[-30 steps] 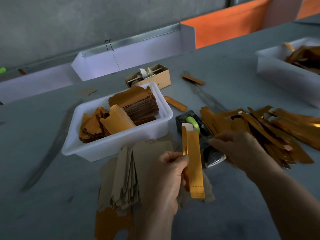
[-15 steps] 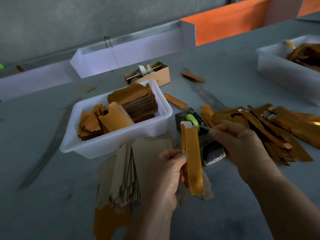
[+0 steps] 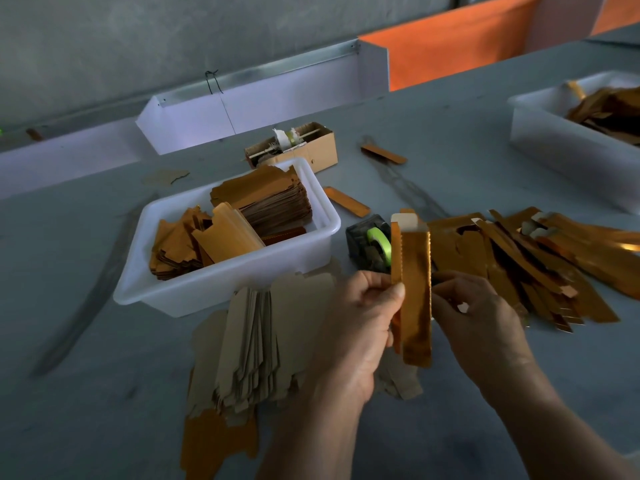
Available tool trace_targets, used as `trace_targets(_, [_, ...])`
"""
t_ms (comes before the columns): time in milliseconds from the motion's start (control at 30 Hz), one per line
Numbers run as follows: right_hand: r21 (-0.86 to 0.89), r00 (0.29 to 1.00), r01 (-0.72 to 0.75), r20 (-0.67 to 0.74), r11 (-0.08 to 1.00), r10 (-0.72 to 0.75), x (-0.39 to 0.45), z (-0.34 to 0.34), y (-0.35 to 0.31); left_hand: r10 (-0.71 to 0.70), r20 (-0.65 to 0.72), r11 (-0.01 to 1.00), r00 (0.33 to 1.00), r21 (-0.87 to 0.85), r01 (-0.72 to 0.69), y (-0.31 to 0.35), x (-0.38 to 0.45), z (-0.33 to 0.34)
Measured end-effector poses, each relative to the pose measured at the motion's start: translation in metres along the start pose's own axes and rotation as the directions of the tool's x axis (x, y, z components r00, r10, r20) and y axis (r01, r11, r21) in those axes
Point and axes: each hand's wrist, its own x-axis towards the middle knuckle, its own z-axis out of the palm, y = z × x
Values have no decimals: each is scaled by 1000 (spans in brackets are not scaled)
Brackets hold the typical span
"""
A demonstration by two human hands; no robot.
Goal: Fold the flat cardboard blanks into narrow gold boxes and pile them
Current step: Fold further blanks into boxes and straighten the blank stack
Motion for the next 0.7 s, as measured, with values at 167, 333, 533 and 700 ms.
trace_targets(167, [75,1000,-2,-10,997,2,-2,3,3,-15,-9,1000,1000,27,15,-6,7,10])
trace_targets(333, [89,1000,6,12,996,-7,-3,2,5,-24,-18,1000,1000,10,24,-10,9,11])
trace_targets(533, [-118,989,142,-24,983,-145,3,1,2,-47,-38,999,998,5,47,-6,10,11])
trace_targets(700, [70,997,38,-66,997,-33,2,-11,4,-85,-27,996,996,-14,85,0,8,9])
